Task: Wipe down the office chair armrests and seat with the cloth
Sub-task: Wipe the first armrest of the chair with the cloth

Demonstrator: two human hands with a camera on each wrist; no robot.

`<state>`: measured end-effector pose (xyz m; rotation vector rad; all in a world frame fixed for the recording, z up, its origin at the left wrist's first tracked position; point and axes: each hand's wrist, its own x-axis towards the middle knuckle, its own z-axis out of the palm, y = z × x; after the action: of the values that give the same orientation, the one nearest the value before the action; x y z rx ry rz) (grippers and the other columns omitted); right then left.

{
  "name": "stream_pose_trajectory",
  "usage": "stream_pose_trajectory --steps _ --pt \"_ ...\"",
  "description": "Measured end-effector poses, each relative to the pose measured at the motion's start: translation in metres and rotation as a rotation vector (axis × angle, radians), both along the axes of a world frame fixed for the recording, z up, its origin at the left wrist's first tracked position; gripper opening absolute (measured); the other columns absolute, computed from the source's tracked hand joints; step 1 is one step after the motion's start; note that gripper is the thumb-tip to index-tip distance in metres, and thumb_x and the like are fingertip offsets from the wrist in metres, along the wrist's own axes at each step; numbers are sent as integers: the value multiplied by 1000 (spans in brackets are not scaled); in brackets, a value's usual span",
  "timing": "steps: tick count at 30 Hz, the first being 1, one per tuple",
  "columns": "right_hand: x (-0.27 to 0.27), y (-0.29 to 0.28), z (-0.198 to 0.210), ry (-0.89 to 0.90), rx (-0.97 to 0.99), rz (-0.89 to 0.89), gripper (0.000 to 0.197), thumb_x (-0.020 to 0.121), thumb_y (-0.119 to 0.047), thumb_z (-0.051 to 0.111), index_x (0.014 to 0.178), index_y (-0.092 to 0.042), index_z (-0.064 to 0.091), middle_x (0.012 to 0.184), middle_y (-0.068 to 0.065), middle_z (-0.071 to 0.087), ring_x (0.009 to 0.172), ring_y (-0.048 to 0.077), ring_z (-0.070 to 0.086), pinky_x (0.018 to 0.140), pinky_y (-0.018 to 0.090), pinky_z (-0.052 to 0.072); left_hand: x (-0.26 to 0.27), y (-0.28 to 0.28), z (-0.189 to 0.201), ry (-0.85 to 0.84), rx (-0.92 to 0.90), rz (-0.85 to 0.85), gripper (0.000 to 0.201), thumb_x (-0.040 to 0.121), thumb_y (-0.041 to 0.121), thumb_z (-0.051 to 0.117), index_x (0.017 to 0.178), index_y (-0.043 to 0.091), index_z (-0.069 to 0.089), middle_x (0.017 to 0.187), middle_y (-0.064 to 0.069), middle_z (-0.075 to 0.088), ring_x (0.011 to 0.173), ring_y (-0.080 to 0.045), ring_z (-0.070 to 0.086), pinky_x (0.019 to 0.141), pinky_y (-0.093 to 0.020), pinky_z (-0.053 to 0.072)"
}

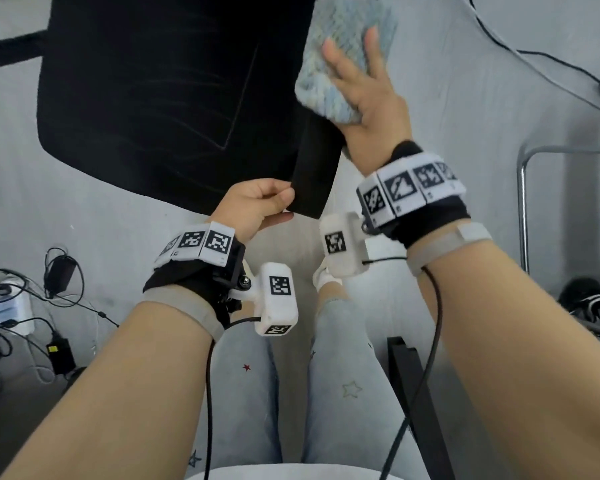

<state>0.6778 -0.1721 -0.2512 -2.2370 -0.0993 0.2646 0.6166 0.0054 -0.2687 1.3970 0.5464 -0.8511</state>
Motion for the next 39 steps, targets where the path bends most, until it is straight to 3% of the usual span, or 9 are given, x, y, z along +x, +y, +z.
stream_pose_trajectory --steps 2,6,9,15,19,23,29,34,39 --pt "4 2 2 32 43 -49 53 86 1 56 134 -16 44 151 3 27 144 30 2 117 41 17 -1 2 0 1 13 -17 15 90 7 50 95 11 64 98 -7 64 94 -16 62 75 -16 55" --pt "-42 16 -3 -2 115 -3 56 80 10 55 130 -14 49 147 -8 32 140 20 -2 114 56 18 -2 2 4 -32 38 -67 21 90 2 47 96 17 62 91 -1 63 88 -14 60 72 -17 54" --pt "-77 25 -8 -20 185 19 42 83 -2 51 125 -11 54 140 6 47 140 20 2 116 56 10 1 2 9 -99 79 -81 29 87 -2 50 91 24 62 79 3 63 69 -13 52 52 -15 45" --pt "-40 17 -7 -53 115 -6 43 83 3 55 124 -11 55 139 -3 47 141 26 13 115 24 18 0 2 12 -45 129 4 15 84 10 60 93 20 66 73 -1 56 62 -12 43 36 -12 27" --pt "14 7 5 104 23 -100 53 87 -7 56 136 -19 40 155 4 12 142 17 13 105 10 14 4 0 16 -22 176 5 9 82 16 62 80 23 66 71 -3 53 59 -12 39 37 -13 24" --pt "71 -7 12 193 -60 -131 54 91 -12 52 140 -20 32 156 11 -1 141 20 22 94 -5 11 9 -1 14 -13 215 -46 12 81 16 64 73 25 65 73 -3 57 67 -20 47 37 -12 28" --pt "99 -9 17 141 -90 -67 45 92 -12 50 135 -18 42 155 9 11 142 27 17 115 27 19 18 -6 11 -23 186 -110 14 84 14 60 73 22 62 69 2 58 62 -12 49 43 -15 38" --pt "47 -5 23 207 -9 -58 58 92 -8 49 143 -16 23 156 7 2 143 26 10 115 29 17 19 -10 9 -37 196 -138 14 85 15 59 74 24 60 67 4 58 64 -11 49 43 -14 38" --pt "-8 -5 13 145 73 -25 48 88 -2 51 134 -17 44 150 -10 26 144 20 -4 117 40 20 20 -29 9 -2 146 -92 19 85 13 60 69 22 58 61 3 51 56 -10 39 34 -11 27"
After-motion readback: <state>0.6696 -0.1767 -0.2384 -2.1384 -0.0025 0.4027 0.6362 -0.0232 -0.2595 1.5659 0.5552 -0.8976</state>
